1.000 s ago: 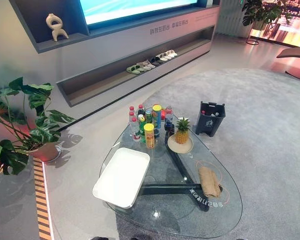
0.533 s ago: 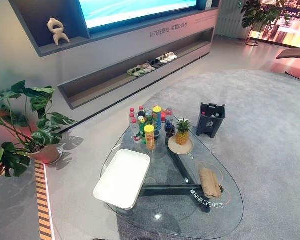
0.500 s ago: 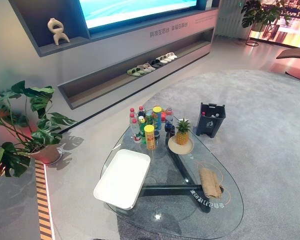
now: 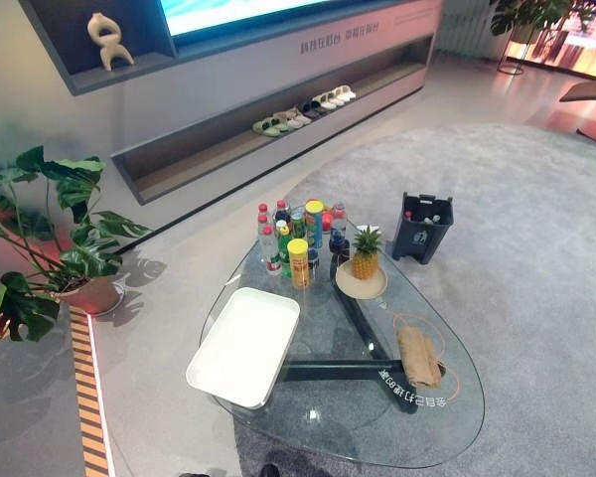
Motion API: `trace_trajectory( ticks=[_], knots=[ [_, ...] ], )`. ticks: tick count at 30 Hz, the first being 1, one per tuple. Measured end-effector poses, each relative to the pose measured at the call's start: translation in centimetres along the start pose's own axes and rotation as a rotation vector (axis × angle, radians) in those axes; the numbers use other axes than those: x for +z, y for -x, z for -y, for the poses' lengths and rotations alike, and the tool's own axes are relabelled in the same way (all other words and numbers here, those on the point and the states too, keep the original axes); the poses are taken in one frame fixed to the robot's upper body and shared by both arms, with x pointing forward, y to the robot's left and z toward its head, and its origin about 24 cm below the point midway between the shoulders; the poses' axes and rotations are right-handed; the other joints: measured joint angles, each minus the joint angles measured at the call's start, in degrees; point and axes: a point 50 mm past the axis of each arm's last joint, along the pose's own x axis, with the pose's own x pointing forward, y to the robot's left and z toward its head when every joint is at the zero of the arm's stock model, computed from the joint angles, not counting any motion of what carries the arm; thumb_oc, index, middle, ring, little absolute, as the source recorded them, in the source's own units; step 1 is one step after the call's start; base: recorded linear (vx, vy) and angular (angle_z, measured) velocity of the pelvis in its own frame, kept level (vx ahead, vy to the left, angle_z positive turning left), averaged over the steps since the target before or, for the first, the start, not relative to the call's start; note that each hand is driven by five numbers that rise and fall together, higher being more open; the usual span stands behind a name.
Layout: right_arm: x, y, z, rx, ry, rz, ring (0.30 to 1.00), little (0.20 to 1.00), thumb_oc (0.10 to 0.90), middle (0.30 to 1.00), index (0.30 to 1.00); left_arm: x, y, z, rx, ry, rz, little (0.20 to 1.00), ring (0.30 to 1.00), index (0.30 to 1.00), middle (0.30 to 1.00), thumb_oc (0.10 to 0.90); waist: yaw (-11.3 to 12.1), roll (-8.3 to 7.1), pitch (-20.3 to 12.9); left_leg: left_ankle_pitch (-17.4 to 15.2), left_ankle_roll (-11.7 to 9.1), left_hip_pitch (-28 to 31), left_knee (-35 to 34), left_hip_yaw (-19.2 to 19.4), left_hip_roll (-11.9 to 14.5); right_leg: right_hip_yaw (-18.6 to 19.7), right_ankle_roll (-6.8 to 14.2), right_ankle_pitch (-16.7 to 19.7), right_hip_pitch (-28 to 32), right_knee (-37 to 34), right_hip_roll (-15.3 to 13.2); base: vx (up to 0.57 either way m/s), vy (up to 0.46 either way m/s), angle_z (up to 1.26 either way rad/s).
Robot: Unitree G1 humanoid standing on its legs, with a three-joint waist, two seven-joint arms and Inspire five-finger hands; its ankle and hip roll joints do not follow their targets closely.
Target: Wipe the table with a cloth and put it in the basket.
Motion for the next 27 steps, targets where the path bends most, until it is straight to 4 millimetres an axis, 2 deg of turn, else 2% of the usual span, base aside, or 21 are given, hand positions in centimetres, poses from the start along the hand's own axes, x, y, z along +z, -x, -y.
trace_trajectory(
  ticks=[1, 2, 3, 5, 7, 10, 13, 18, 21, 23, 25, 27],
  knots=[
    [0.4, 0.1, 0.7, -0.020, -0.031, 0.011, 0.900, 0.900, 0.800, 0.900, 0.900, 0.7, 0.0, -0.3, 0.006, 0.032, 0.017, 0.900, 0.900, 0.900, 0.900, 0.800, -0.01, -0.06, 1.28, 0.49, 0.09, -1.52, 0.02, -0.02, -0.08, 0.02, -0.01, 0.45, -1.51, 0.14, 0.03, -0.31, 0.025, 0.00],
    [1.6, 0.3, 2.2, -0.054, -0.080, 0.042, 0.900, 0.900, 0.800, 0.900, 0.900, 2.5, -0.1, -1.0, 0.020, 0.073, 0.061, 0.900, 0.900, 0.900, 0.900, 0.800, -0.15, 0.69, 3.52, 1.46, 0.20, -3.95, 0.05, -0.20, -0.30, 0.10, -0.05, 1.37, -3.96, 0.30, 0.08, -0.27, 0.012, -0.01],
    [2.4, 0.4, 3.0, -0.074, -0.096, 0.063, 0.900, 0.900, 0.800, 0.900, 0.900, 3.5, -0.1, -1.4, 0.028, 0.103, 0.087, 0.900, 0.900, 0.900, 0.900, 0.800, -0.18, 0.95, 4.91, 1.97, 0.34, -5.20, 0.07, -0.23, -0.33, 0.15, -0.06, 1.82, -5.25, 0.45, 0.19, -0.26, -0.008, -0.04],
    [4.9, 1.2, 5.6, -0.145, -0.149, 0.139, 0.900, 0.900, 0.800, 0.900, 0.900, 7.0, 0.2, -3.3, 0.062, 0.162, 0.174, 0.900, 0.900, 0.900, 0.900, 0.800, -0.20, 1.23, 10.08, 3.69, 0.55, -8.75, 0.36, -0.46, -0.36, 0.69, -0.05, 3.28, -8.94, 1.56, 0.48, -0.21, -0.031, -0.05],
    [7.6, 2.2, 7.4, -0.198, -0.190, 0.230, 0.900, 0.900, 0.800, 0.900, 0.900, 10.0, 0.9, -5.5, 0.098, 0.235, 0.270, 0.900, 0.900, 0.900, 0.900, 0.800, -0.28, 0.53, 14.89, 3.73, 0.59, -10.72, 2.39, -0.44, -0.44, 1.11, -0.04, 3.57, -10.80, 2.95, 0.39, -0.18, -0.051, -0.06],
    [11.1, 3.7, 9.2, -0.255, -0.216, 0.364, 0.900, 0.900, 0.800, 0.900, 0.900, 14.3, 2.6, -8.5, 0.143, 0.337, 0.439, 0.900, 0.900, 0.900, 0.900, 0.800, -0.12, -0.61, 19.99, 3.62, 0.55, -14.32, 4.58, -0.57, -0.39, 1.51, -0.03, 3.02, -15.12, 6.37, 0.24, -0.11, -0.044, -0.04],
    [12.7, 4.7, 10.0, -0.281, -0.258, 0.429, 0.900, 0.900, 0.800, 0.900, 0.900, 16.3, 3.5, -9.7, 0.148, 0.422, 0.520, 0.900, 0.900, 0.900, 0.900, 0.800, -0.21, -1.10, 21.93, 3.60, 0.46, -16.98, 5.50, -0.61, -0.66, 1.84, 0.04, 2.51, -18.80, 9.19, -0.16, -0.10, -0.024, -0.01],
    [14.3, 5.8, 11.0, -0.361, -0.289, 0.499, 0.900, 0.900, 0.800, 0.900, 0.900, 18.6, 4.6, -10.0, 0.134, 0.504, 0.621, 0.900, 0.900, 0.900, 0.900, 0.800, -0.08, -1.16, 23.02, 3.81, 0.88, -22.55, 8.26, -1.16, -1.24, 2.13, 0.04, 0.55, -25.90, 15.80, -0.92, -0.09, -0.031, 0.04],
    [14.9, 6.2, 11.3, -0.388, -0.298, 0.531, 0.900, 0.900, 0.800, 0.900, 0.900, 18.9, 4.8, -10.0, 0.131, 0.512, 0.631, 0.900, 0.900, 0.900, 0.900, 0.800, -0.08, -1.17, 23.07, 3.84, 0.93, -23.52, 8.90, -1.29, -1.34, 2.15, -0.05, -0.17, -27.38, 17.48, -1.09, -0.10, -0.045, 0.04],
    [15.7, 7.0, 12.1, -0.463, -0.341, 0.581, 0.900, 0.900, 0.800, 0.900, 0.900, 19.6, 5.2, -10.2, 0.151, 0.511, 0.674, 0.900, 0.900, 0.900, 0.900, 0.800, -0.17, -1.19, 23.25, 3.14, 0.99, -27.81, 12.81, -1.47, -1.71, 2.35, -0.32, -2.81, -32.64, 23.69, -1.87, -0.07, -0.050, 0.11],
    [16.8, 8.1, 13.1, -0.517, -0.375, 0.627, 0.900, 0.900, 0.800, 0.900, 0.900, 20.4, 5.7, -10.5, 0.162, 0.515, 0.704, 0.900, 0.900, 0.900, 0.900, 0.800, 0.01, -1.13, 24.19, 3.03, 0.87, -31.21, 15.14, -1.58, -1.72, 2.68, -0.84, -3.99, -36.81, 27.95, -2.04, -0.07, -0.046, 0.06],
    [17.9, 9.1, 13.7, -0.543, -0.395, 0.677, 0.900, 0.900, 0.800, 0.900, 0.900, 20.3, 5.6, -10.5, 0.171, 0.522, 0.691, 0.900, 0.900, 0.900, 0.900, 0.800, 0.02, -1.00, 24.55, 2.83, 0.58, -32.57, 16.22, -1.64, -1.37, 2.91, -1.39, -4.49, -38.83, 29.83, -1.75, -0.07, -0.034, -0.03]
  ],
)
